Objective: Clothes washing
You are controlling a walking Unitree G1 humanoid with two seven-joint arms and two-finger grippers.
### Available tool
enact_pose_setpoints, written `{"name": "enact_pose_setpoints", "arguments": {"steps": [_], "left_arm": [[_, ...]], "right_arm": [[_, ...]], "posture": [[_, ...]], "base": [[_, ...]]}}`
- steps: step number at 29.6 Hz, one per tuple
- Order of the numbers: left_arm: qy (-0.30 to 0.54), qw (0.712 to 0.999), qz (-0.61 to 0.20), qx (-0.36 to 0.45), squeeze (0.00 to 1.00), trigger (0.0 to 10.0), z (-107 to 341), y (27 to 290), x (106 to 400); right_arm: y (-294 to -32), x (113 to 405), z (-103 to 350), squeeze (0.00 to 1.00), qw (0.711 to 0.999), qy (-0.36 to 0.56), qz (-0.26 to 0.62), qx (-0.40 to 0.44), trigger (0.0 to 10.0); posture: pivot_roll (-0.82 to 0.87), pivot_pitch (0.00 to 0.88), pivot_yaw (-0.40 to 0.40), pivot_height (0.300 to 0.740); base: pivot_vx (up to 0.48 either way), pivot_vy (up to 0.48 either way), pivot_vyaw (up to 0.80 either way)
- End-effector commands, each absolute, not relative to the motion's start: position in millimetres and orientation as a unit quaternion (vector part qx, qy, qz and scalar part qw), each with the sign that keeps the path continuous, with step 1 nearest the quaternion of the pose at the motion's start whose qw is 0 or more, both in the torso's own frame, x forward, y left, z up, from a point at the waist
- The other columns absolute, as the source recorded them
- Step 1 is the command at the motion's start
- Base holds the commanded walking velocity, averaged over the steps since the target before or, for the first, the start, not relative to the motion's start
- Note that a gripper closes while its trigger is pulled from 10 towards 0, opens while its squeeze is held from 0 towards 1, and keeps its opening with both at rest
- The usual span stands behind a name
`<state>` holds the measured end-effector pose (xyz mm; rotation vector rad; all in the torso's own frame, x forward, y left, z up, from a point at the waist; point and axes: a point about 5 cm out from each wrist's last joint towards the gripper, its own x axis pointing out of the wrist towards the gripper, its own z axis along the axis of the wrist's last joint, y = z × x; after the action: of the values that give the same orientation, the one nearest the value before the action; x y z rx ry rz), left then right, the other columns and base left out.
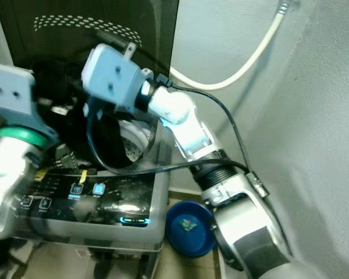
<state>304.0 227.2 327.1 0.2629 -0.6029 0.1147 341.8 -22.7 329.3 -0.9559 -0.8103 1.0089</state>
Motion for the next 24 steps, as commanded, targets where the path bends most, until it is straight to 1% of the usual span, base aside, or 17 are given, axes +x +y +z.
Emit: {"name": "enact_pose_setpoints", "arguments": {"steps": [1, 2, 3, 4, 6, 8, 9, 10, 11, 12, 13, 15, 17, 18, 19, 21, 24], "left_arm": [[-0.317, 0.938, 0.063, 0.125, 0.0, 10.0, 336.0, 232.7, 300.3], [-0.321, 0.935, 0.071, 0.133, 0.0, 10.0, 341.8, 241.6, 297.8], [-0.319, 0.934, 0.08, 0.138, 0.0, 10.0, 343.1, 247.2, 296.2], [-0.319, 0.934, 0.08, 0.138, 0.0, 10.0, 343.1, 247.2, 296.2], [-0.315, 0.935, 0.084, 0.141, 0.0, 10.0, 342.8, 249.8, 295.6], [-0.281, 0.949, 0.087, 0.112, 0.0, 10.0, 328.4, 250.9, 299.9], [-0.281, 0.949, 0.087, 0.112, 0.0, 10.0, 328.4, 250.9, 299.9], [-0.24, 0.965, 0.068, 0.087, 0.0, 10.0, 311.1, 243.3, 304.8], [-0.24, 0.965, 0.068, 0.087, 0.0, 10.0, 311.1, 243.3, 304.8], [-0.19, 0.981, 0.026, 0.034, 0.0, 10.0, 287.6, 227.9, 309.4], [-0.19, 0.981, 0.026, 0.034, 0.0, 10.0, 287.6, 227.9, 309.4], [-0.109, 0.993, -0.042, -0.014, 0.0, 10.0, 252.9, 198.2, 312.5], [-0.109, 0.993, -0.042, -0.014, 0.0, 10.0, 252.9, 198.2, 312.5], [-0.051, 0.994, -0.089, -0.035, 0.0, 10.0, 235.0, 181.5, 311.7], [-0.051, 0.994, -0.089, -0.035, 0.0, 10.0, 235.0, 181.5, 311.7], [0.0, 0.983, -0.18, -0.026, 0.0, 10.0, 226.9, 161.0, 305.4], [-0.011, 0.979, -0.205, 0.007, 0.0, 10.0, 237.0, 163.7, 303.3]], "right_arm": [[-22.9, 343.1, 320.4, 0.0, 0.682, -0.348, 0.462, -0.447, 10.0], [-25.6, 348.5, 320.5, 0.0, 0.69, -0.351, 0.439, -0.457, 10.0], [-28.5, 353.5, 325.5, 0.0, 0.71, -0.358, 0.409, -0.448, 10.0], [-28.5, 353.5, 325.5, 0.0, 0.71, -0.358, 0.409, -0.448, 10.0], [-30.2, 356.2, 329.6, 0.0, 0.724, -0.364, 0.389, -0.438, 10.0], [-37.4, 359.2, 343.9, 0.0, 0.776, -0.368, 0.382, -0.34, 10.0], [-37.4, 359.2, 343.9, 0.0, 0.776, -0.368, 0.382, -0.34, 10.0], [-43.4, 360.7, 348.2, 0.0, 0.796, -0.363, 0.387, -0.292, 10.0], [-43.4, 360.7, 348.2, 0.0, 0.796, -0.363, 0.387, -0.292, 10.0], [-50.8, 362.3, 350.3, 0.0, 0.81, -0.357, 0.393, -0.248, 10.0], [-50.8, 362.3, 350.3, 0.0, 0.81, -0.357, 0.393, -0.248, 10.0], [-62.8, 363.8, 351.0, 0.0, 0.821, -0.352, 0.397, -0.21, 10.0], [-62.8, 363.8, 351.0, 0.0, 0.821, -0.352, 0.397, -0.21, 10.0], [-69.9, 363.3, 351.9, 0.0, 0.826, -0.354, 0.394, -0.191, 10.0], [-69.9, 363.3, 351.9, 0.0, 0.826, -0.354, 0.394, -0.191, 10.0], [-84.9, 355.9, 357.0, 0.0, 0.833, -0.372, 0.388, -0.133, 10.0], [-90.3, 350.1, 358.1, 0.0, 0.832, -0.381, 0.387, -0.111, 10.0]], "posture": [[0.1, 0.019, -0.033, 0.74], [0.11, 0.019, -0.031, 0.74], [0.11, 0.015, -0.033, 0.74], [0.11, 0.015, -0.033, 0.74], [0.11, 0.015, -0.033, 0.74], [0.12, 0.015, -0.035, 0.74], [0.12, 0.015, -0.035, 0.74], [0.12, 0.015, -0.034, 0.74], [0.12, 0.015, -0.034, 0.74], [0.12, 0.015, -0.028, 0.74], [0.12, 0.015, -0.028, 0.74], [0.12, 0.02, -0.028, 0.74], [0.12, 0.02, -0.028, 0.74], [0.11, 0.024, -0.024, 0.74], [0.11, 0.024, -0.024, 0.74], [0.11, 0.037, -0.007, 0.74], [0.11, 0.045, 0.003, 0.74]], "base": [[0.0, 0.0, 0.0], [0.0, 0.0, 0.0], [0.0, 0.0, 0.0], [0.0, 0.0, 0.0], [0.0, 0.0, 0.0], [0.0, 0.0, 0.0], [0.0, 0.0, 0.0], [0.0, 0.0, 0.0], [0.0, 0.0, 0.0], [0.0, 0.0, 0.0], [0.0, 0.0, 0.0], [0.0, 0.0, 0.0], [0.0, 0.0, 0.0], [0.0, 0.0, 0.0], [0.0, 0.0, 0.0], [0.0, 0.0, 0.0], [0.0, 0.0, 0.0]]}}
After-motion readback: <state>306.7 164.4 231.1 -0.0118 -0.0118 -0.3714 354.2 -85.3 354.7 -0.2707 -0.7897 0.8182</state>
